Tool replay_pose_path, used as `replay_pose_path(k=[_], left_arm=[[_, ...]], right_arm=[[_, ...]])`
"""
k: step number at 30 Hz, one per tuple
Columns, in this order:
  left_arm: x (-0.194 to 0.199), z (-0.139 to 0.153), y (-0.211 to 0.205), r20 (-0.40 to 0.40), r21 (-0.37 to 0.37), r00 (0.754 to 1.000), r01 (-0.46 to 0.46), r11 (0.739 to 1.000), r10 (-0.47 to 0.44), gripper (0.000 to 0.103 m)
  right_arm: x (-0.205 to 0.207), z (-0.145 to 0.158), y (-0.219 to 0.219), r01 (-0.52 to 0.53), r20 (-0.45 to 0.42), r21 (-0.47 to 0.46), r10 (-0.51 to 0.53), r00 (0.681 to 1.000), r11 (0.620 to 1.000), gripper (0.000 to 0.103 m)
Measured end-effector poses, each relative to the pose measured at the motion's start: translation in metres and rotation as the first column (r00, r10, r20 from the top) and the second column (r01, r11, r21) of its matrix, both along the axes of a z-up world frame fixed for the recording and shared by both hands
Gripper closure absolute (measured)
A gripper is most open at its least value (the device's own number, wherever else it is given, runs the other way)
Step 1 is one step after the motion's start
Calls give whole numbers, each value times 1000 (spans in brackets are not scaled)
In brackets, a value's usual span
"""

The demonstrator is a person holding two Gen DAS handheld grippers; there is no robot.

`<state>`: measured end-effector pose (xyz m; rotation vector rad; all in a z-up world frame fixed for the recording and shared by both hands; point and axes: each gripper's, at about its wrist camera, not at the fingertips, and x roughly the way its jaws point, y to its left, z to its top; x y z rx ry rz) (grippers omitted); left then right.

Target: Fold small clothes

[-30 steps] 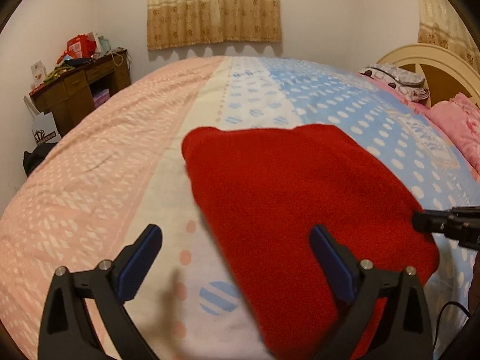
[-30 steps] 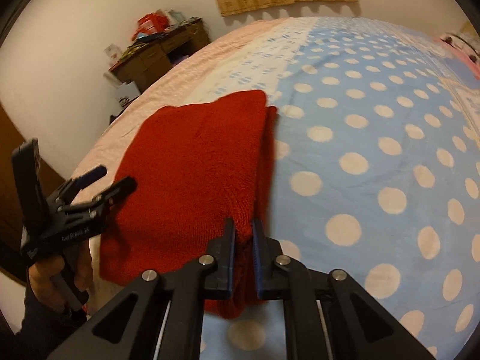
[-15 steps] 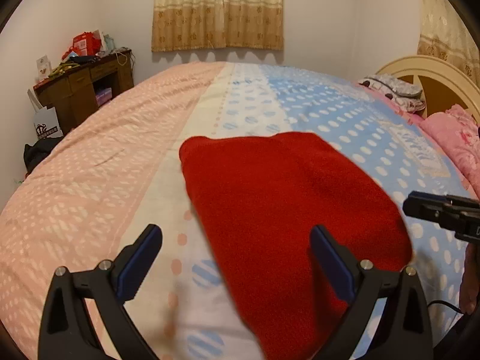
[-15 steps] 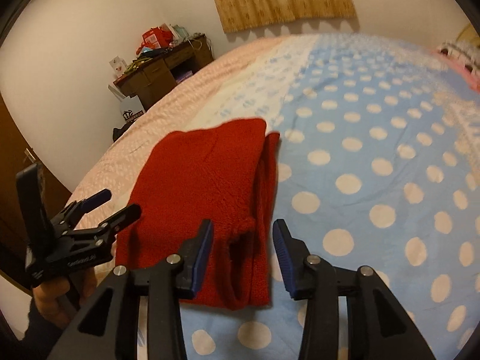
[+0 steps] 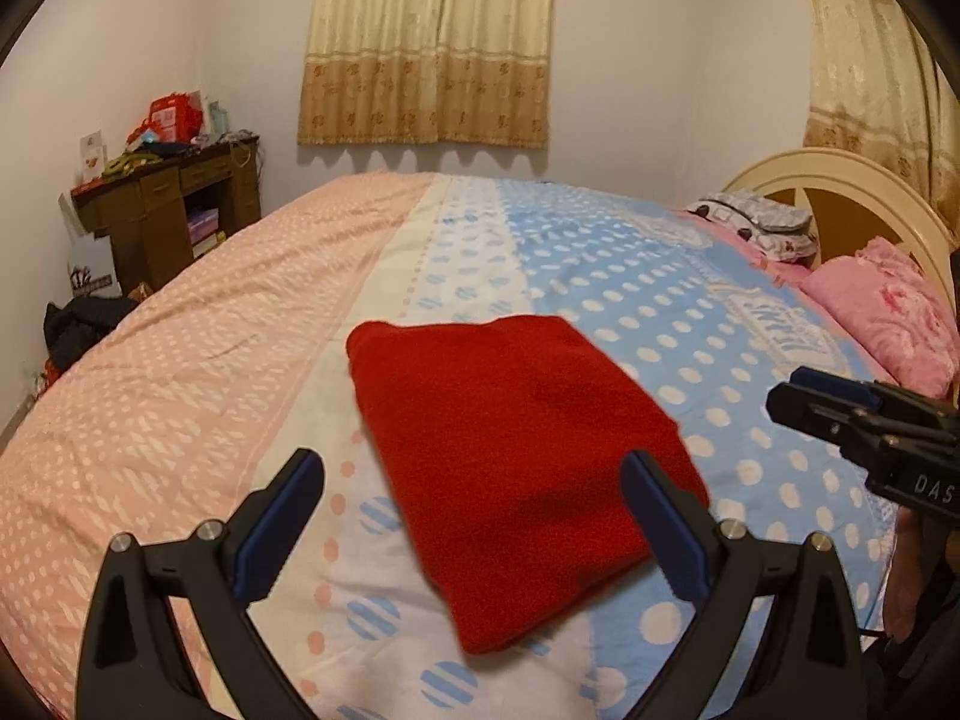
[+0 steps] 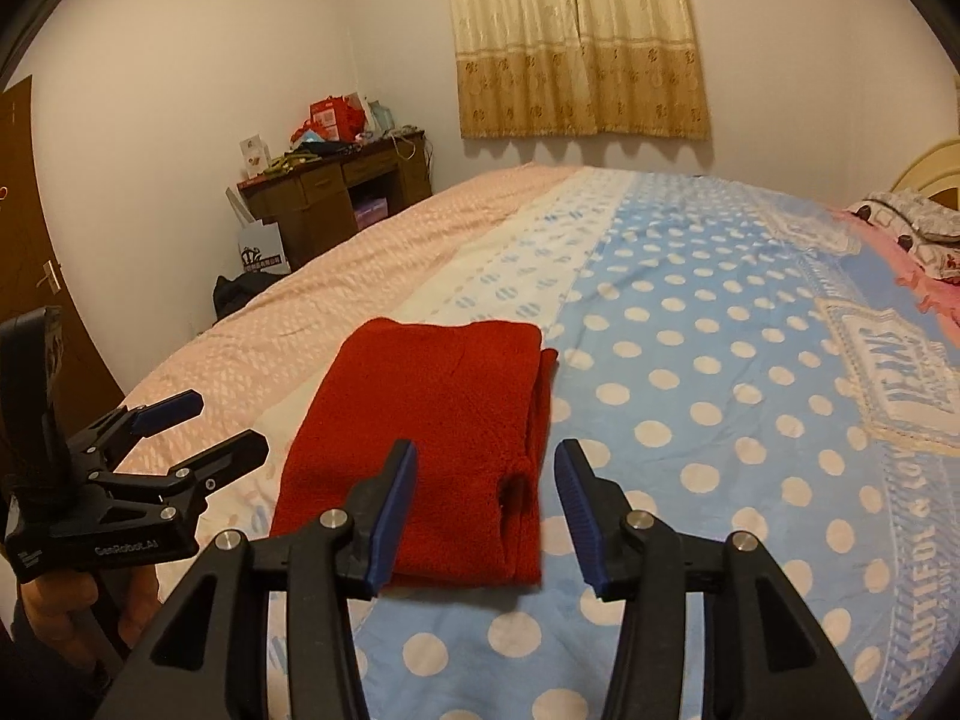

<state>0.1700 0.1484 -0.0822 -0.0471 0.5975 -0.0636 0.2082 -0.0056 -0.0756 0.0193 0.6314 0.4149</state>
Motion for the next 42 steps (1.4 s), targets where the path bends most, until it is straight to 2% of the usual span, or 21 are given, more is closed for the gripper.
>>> replay_pose_path(k=[6,17,42], left_arm=[[-7,13,-4,41,-12,999,12,1000,-11,2],[-15,20,-6,70,-17,997,18,1000,-17,2],[-17,23,-1,52,-30,999,-3,1000,4,0]], right_arm=[[-15,12,-5,10,33,15,-11,999,1000,51],[-30,22,-6,20,67,21,-21,997,1000,48],[-44,33,-9,26,113,44,-30,993,999,48]])
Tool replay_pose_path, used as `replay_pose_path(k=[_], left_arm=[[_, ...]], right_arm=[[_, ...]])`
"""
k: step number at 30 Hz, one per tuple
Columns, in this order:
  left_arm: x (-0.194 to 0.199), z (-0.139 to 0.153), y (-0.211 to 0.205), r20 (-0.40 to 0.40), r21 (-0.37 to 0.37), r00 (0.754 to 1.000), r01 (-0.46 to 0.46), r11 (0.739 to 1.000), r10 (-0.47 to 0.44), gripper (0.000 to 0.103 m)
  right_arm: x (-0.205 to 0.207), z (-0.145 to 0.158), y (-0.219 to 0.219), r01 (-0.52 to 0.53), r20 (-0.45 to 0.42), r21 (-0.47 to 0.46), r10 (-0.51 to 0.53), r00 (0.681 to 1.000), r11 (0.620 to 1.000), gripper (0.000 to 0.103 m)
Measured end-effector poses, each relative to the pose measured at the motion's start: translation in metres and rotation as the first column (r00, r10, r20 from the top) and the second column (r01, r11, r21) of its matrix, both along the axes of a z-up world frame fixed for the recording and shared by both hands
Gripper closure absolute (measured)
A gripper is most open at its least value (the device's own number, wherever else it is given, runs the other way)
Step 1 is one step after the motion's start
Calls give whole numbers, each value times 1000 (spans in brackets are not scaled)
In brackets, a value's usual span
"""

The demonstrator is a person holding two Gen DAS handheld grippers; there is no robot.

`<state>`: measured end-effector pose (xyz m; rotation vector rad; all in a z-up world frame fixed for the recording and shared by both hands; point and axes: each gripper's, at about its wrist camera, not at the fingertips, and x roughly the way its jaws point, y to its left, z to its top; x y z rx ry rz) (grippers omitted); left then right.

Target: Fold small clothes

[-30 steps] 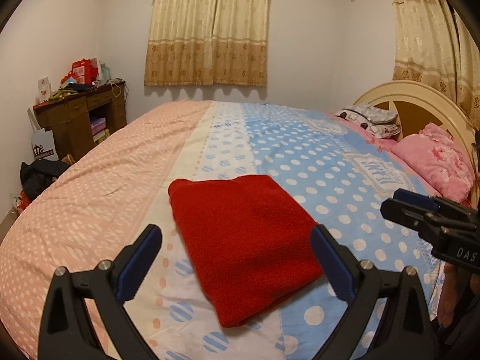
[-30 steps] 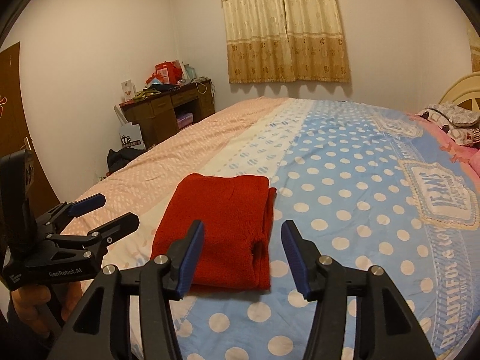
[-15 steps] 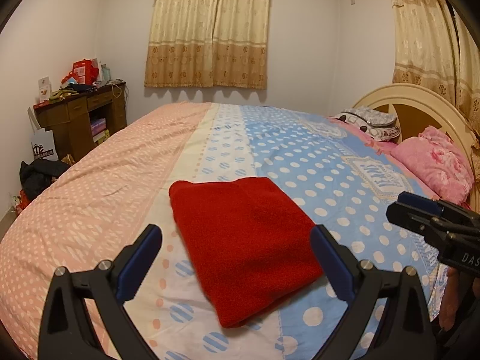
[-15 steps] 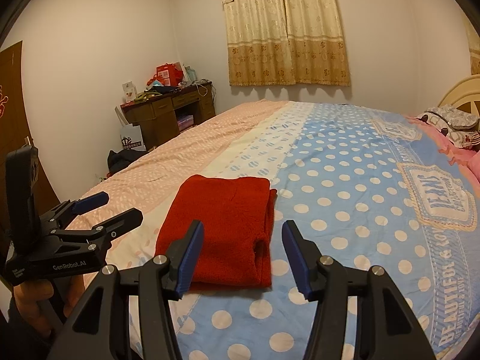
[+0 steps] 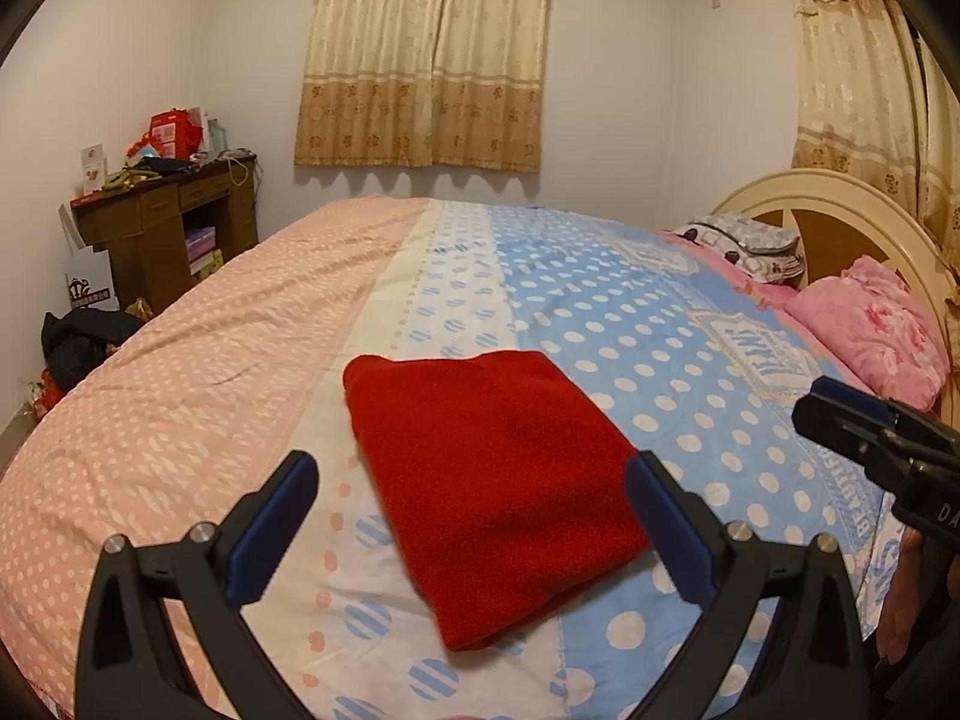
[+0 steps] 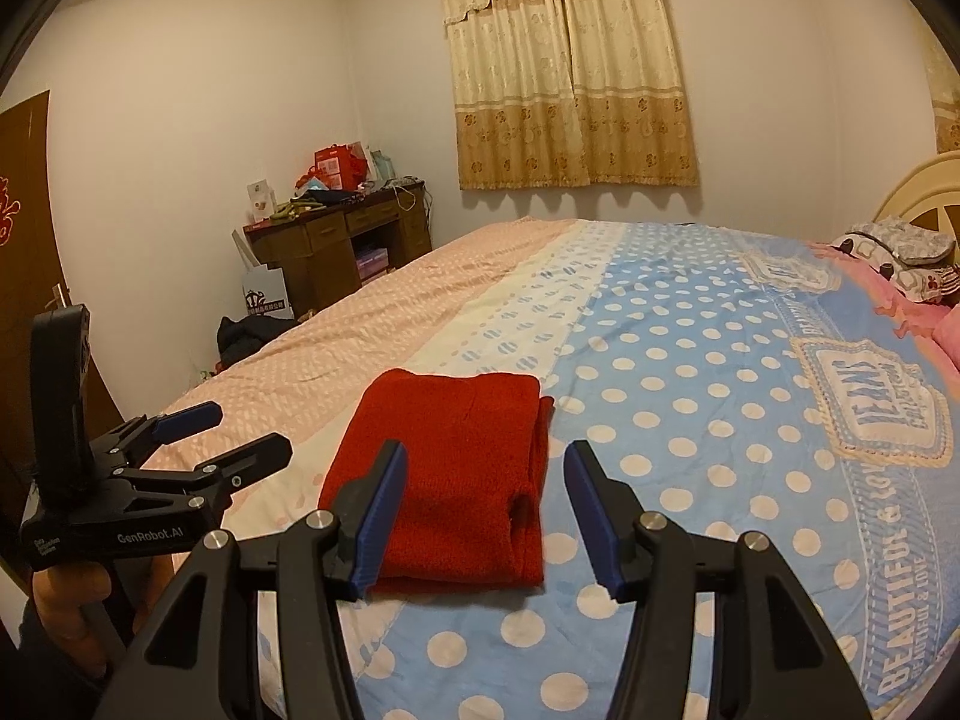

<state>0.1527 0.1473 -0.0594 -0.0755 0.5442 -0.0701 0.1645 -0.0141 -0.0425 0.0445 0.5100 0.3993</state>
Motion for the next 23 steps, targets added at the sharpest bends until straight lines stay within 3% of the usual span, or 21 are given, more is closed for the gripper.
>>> replay_pose_path(k=[23], left_arm=[[-3,4,7,49,30,998,-26,999,24,0]], right_arm=[[-5,3,6,-18,13,-3,18,1000,1000,47]])
